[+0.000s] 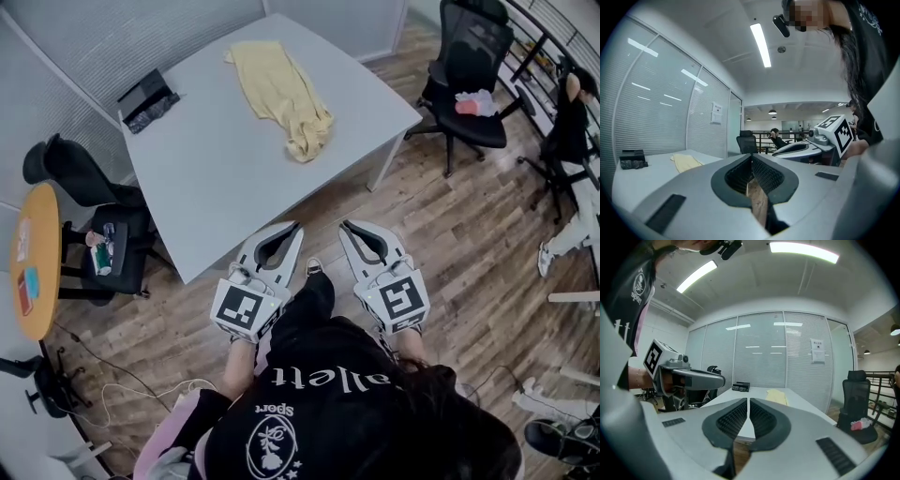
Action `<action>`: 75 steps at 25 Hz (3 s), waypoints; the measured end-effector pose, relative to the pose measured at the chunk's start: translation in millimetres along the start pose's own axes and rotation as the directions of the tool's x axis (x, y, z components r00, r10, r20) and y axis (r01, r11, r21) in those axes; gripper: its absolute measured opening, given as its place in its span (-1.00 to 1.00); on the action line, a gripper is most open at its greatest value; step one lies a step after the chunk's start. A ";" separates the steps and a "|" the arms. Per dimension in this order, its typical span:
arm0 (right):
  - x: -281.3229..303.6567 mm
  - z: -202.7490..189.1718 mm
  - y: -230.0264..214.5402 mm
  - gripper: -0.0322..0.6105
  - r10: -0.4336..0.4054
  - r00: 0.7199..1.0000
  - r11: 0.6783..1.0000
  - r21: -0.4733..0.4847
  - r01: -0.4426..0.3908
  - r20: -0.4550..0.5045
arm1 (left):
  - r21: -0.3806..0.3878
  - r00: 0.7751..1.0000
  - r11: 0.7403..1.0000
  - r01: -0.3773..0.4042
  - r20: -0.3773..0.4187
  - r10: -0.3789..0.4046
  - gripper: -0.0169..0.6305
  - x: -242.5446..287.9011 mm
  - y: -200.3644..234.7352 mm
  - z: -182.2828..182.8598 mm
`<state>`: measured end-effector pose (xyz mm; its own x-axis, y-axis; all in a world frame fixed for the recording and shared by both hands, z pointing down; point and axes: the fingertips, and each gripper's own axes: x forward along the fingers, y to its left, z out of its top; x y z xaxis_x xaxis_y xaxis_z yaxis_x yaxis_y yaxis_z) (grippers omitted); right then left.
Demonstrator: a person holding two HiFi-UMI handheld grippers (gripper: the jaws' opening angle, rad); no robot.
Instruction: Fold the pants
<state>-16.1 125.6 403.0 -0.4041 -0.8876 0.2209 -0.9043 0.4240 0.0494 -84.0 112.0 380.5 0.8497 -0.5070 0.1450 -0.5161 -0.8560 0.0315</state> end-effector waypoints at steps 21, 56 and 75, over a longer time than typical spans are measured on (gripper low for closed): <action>136.4 4.7 -93.2 -0.80 0.086 0.994 0.996 -0.011 -0.087 -0.066 | 0.006 0.993 0.998 -0.061 -0.099 0.061 -0.87 96.8 111.8 -7.2; 285.9 -115.4 -178.8 -0.30 0.542 0.763 0.812 -0.013 -0.583 -0.352 | -0.173 0.836 0.932 -0.320 -0.514 0.192 -0.08 214.5 196.1 -190.6; 325.0 -207.1 -173.7 -0.62 0.543 0.589 0.692 -0.079 -0.718 -0.599 | -0.234 0.694 0.845 -0.481 -0.691 0.204 0.02 239.9 220.9 -272.9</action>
<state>38.1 -199.3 668.0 -0.6467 -0.1850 0.7400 -0.3249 0.9445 -0.0478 -23.7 -171.0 692.1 0.4097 -0.4560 0.7900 -0.8703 -0.4549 0.1887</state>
